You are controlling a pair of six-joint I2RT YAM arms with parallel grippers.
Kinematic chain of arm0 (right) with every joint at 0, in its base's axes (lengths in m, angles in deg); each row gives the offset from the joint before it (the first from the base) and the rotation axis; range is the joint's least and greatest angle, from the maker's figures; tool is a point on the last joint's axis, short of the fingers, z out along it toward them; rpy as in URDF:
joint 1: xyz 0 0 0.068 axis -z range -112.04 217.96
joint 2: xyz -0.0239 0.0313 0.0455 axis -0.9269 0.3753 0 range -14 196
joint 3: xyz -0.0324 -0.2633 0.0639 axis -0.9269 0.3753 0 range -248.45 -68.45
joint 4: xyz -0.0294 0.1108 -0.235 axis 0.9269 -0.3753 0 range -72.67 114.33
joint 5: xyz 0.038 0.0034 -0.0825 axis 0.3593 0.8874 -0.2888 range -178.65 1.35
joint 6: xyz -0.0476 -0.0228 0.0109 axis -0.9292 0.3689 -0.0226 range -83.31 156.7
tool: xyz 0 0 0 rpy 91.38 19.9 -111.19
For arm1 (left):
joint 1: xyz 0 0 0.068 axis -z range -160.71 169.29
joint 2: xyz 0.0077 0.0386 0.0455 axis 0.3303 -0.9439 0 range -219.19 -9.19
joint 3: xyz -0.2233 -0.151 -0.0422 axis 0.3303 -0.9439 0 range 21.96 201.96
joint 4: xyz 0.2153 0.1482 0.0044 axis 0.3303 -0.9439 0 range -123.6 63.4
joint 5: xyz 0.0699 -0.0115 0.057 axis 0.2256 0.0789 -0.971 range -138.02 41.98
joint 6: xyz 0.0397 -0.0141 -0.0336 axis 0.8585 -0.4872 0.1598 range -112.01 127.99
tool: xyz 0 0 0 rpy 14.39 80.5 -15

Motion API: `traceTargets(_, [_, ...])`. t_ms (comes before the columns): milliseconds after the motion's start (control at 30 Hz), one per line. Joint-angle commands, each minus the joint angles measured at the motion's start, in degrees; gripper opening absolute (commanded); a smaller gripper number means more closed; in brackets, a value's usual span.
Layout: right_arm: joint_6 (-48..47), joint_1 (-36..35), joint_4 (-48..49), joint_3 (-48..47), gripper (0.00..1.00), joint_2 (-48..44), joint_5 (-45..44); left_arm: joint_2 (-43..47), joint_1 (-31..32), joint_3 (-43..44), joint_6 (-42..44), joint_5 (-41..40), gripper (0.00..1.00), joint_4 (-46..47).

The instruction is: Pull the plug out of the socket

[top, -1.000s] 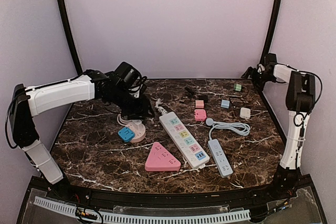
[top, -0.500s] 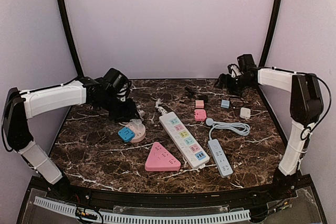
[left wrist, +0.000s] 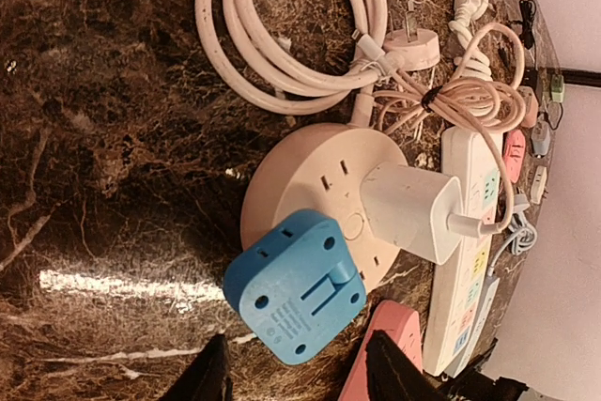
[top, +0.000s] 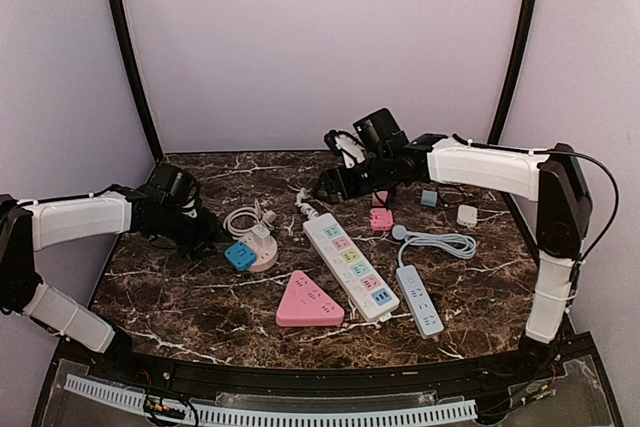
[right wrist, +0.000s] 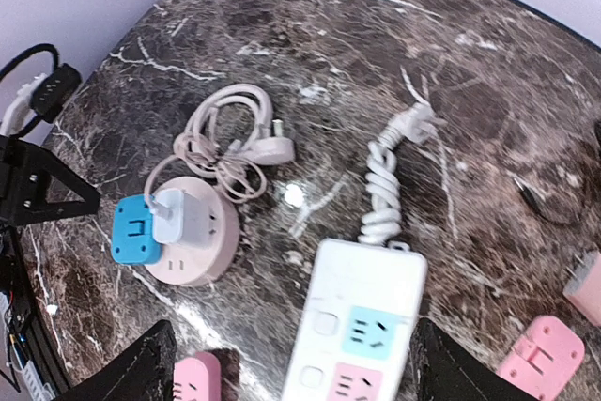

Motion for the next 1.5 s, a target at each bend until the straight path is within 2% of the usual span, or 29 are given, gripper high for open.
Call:
traceTargets(0, [-5.2, -6.5, -1.7, -7.6, 0.83, 5.6, -4.1, 2.4, -1.9, -6.0, -5.9, 8.6, 0.48, 12.2])
traceTargets(233, [-5.0, -11.2, -6.1, -18.8, 0.81, 15.6, -4.5, 1.2, -2.8, -16.1, -13.9, 13.3, 0.49, 30.6])
traceTargets(367, [-5.2, -13.3, -7.0, -23.3, 0.80, 19.5, -4.6, -0.2, -2.9, -19.3, -16.8, 14.0, 0.49, 36.3])
traceTargets(667, [-5.6, -15.3, -9.7, -33.6, 0.78, 28.6, -8.1, -2.7, -2.9, -21.6, -17.8, 14.7, 0.49, 39.4])
traceTargets(900, [-5.2, -15.7, -10.5, -37.1, 0.72, 32.3, -9.5, -3.3, -2.9, -22.8, -18.1, 14.4, 0.49, 40.3])
traceTargets(1200, [-3.7, -16.2, -10.3, -38.4, 0.48, 34.6, -10.3, -5.4, -2.9, -23.1, -18.3, 14.8, 0.52, 42.8])
traceTargets(1333, [-3.3, -16.8, -10.2, -38.0, 0.27, 34.5, -11.2, -5.9, -2.9, -23.1, -18.7, 14.7, 0.52, 43.9])
traceTargets(1467, [-1.8, -16.9, -9.7, -35.5, 0.12, 32.9, -13.9, -6.4, -2.9, -23.5, -19.6, 14.9, 0.51, 46.6])
